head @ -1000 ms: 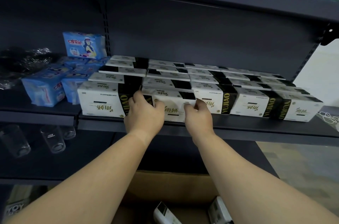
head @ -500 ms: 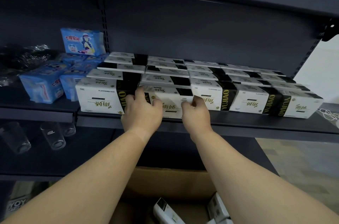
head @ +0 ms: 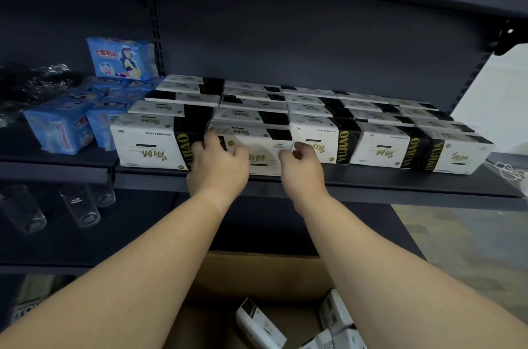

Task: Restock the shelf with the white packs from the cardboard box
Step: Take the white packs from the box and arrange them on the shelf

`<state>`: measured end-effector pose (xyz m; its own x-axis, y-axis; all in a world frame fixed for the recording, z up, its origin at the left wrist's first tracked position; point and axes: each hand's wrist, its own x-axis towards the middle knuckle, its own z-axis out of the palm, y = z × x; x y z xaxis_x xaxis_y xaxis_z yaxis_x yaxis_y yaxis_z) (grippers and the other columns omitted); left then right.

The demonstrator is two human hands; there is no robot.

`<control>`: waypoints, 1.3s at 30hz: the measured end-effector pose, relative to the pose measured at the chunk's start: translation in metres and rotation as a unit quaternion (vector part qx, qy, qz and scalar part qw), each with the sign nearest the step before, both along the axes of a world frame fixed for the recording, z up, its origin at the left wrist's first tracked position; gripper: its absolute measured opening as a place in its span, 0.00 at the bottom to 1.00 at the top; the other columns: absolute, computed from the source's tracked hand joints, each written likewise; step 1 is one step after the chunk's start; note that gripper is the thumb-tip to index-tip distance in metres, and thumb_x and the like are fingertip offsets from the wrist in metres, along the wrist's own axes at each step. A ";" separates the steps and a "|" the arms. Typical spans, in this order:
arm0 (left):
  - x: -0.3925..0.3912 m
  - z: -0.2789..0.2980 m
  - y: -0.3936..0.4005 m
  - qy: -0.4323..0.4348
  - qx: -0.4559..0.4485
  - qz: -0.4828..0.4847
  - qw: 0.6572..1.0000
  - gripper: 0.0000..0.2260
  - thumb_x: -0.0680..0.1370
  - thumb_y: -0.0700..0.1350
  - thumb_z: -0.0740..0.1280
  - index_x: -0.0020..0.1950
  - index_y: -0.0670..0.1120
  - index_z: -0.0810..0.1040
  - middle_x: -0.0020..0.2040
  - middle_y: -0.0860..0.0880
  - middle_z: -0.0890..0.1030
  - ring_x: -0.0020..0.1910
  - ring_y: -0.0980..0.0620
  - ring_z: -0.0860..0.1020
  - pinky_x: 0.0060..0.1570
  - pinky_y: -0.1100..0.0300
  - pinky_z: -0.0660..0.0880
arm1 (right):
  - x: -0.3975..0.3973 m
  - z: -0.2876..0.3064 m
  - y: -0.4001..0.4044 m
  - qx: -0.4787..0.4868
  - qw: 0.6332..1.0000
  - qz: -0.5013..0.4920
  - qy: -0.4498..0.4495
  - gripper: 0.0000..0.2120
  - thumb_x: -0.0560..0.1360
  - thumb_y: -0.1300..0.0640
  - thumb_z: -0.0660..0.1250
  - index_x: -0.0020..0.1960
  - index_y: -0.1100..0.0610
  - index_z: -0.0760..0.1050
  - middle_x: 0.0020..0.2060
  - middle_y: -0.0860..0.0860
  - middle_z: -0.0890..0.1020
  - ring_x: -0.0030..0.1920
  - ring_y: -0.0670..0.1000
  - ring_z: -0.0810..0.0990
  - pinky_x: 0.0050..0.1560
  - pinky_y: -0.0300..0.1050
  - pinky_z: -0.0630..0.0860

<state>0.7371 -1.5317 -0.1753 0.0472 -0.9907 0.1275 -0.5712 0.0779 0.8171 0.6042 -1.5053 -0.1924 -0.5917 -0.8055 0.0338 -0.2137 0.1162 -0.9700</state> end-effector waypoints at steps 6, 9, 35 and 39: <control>-0.005 -0.004 0.011 0.008 0.003 0.001 1.000 0.25 0.79 0.52 0.58 0.74 0.46 0.60 0.69 0.43 0.66 0.65 0.40 0.70 0.62 0.43 0.69 | -0.001 0.001 0.011 0.008 1.000 0.025 -0.011 0.27 0.80 0.52 0.61 0.77 0.55 0.60 0.56 0.46 0.72 0.45 0.43 0.72 0.42 0.36 0.67; -0.010 -0.009 0.018 0.004 0.008 0.002 1.000 0.26 0.79 0.54 0.59 0.74 0.45 0.60 0.69 0.43 0.66 0.66 0.41 0.69 0.63 0.43 0.69 | -0.004 -0.001 0.017 0.008 0.999 0.026 -0.018 0.26 0.81 0.52 0.61 0.77 0.55 0.60 0.56 0.47 0.72 0.51 0.47 0.72 0.50 0.40 0.67; -0.088 -0.188 0.115 -0.031 0.149 -0.066 0.986 0.11 0.80 0.55 0.60 0.55 0.49 0.74 0.49 0.51 0.78 0.45 0.53 0.76 0.47 0.53 0.75 | -0.050 -0.193 0.129 0.156 0.983 -0.066 -0.068 0.11 0.80 0.42 0.60 0.44 0.48 0.67 0.51 0.53 0.77 0.45 0.48 0.76 0.43 0.42 0.69; -0.089 -0.231 0.109 -0.046 0.197 -0.061 0.977 0.11 0.80 0.55 0.60 0.54 0.49 0.73 0.52 0.50 0.78 0.46 0.51 0.76 0.48 0.53 0.75 | -0.044 -0.234 0.129 0.196 0.973 -0.071 -0.097 0.12 0.80 0.42 0.60 0.46 0.50 0.68 0.50 0.52 0.78 0.43 0.46 0.76 0.39 0.40 0.68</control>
